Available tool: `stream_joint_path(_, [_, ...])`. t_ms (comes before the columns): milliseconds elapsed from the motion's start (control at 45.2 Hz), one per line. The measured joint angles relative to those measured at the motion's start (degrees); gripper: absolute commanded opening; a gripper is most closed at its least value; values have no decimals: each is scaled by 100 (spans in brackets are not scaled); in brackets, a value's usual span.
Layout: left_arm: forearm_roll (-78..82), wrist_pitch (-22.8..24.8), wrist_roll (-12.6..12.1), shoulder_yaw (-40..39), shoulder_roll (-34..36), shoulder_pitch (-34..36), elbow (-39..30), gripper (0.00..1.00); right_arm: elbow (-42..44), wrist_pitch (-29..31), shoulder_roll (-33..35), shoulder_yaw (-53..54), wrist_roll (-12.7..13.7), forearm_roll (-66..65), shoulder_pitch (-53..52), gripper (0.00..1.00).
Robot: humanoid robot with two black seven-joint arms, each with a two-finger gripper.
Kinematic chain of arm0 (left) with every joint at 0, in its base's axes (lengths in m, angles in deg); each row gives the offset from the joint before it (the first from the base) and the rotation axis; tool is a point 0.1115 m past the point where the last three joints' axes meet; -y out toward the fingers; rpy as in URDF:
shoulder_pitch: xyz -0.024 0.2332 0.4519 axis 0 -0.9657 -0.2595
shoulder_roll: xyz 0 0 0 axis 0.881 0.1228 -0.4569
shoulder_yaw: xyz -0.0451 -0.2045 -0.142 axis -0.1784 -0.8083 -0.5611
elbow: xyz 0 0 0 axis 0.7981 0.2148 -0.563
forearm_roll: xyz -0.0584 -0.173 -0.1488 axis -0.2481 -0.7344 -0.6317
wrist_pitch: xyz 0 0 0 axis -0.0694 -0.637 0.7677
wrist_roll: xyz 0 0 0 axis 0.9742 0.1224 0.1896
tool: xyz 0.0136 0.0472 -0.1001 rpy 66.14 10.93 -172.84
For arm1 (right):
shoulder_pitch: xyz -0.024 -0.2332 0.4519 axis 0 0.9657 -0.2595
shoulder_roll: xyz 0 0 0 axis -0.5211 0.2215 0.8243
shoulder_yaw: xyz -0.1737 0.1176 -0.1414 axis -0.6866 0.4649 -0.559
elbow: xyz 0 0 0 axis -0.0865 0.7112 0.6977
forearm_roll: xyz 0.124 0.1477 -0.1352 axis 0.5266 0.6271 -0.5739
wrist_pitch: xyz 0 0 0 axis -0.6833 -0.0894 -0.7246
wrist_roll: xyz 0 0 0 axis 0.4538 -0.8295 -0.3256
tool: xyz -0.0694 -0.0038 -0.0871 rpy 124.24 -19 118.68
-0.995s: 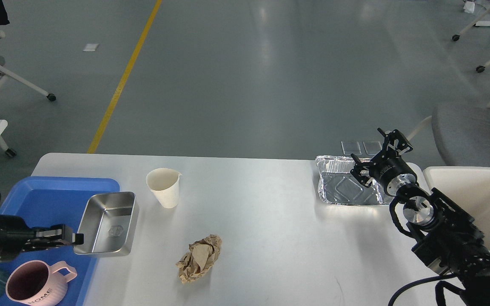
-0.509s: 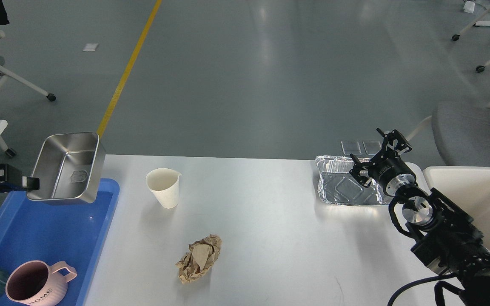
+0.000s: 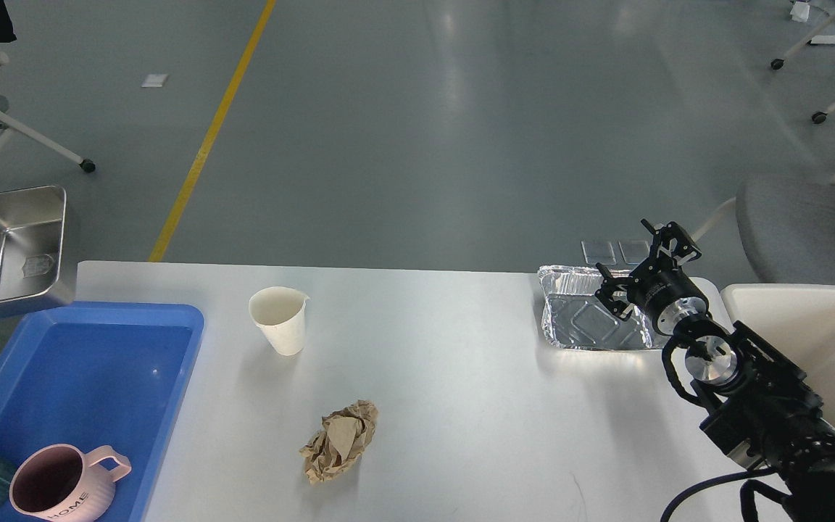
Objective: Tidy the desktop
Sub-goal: 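Lift the steel tray with the left gripper toward the blue bin, then lower the steel tray into the blue bin and release it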
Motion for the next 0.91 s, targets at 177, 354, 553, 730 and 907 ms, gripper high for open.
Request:
stream_joint_path(177, [68, -31, 34, 213, -510, -34, 937, 0, 2, 0, 6, 0, 0, 3, 0, 100])
stream_joint_path(354, [267, -155, 35, 404, -1164, -64, 1858, 0, 7, 0, 21, 0, 2, 3, 6, 100])
stream_joint_path(553, [846, -366, 36, 502, -1964, -76, 2612, 0, 8, 0, 43, 0, 4, 2, 37, 100])
stream_joint_path(730, [1251, -669, 35, 751, -2619, -92, 3106, 0, 7, 0, 50, 0, 4, 2, 93, 100])
stream_joint_path(907, [1352, -1126, 25, 1214, -3126, -93, 3193, 0, 2, 0, 50, 0, 4, 0, 107, 100])
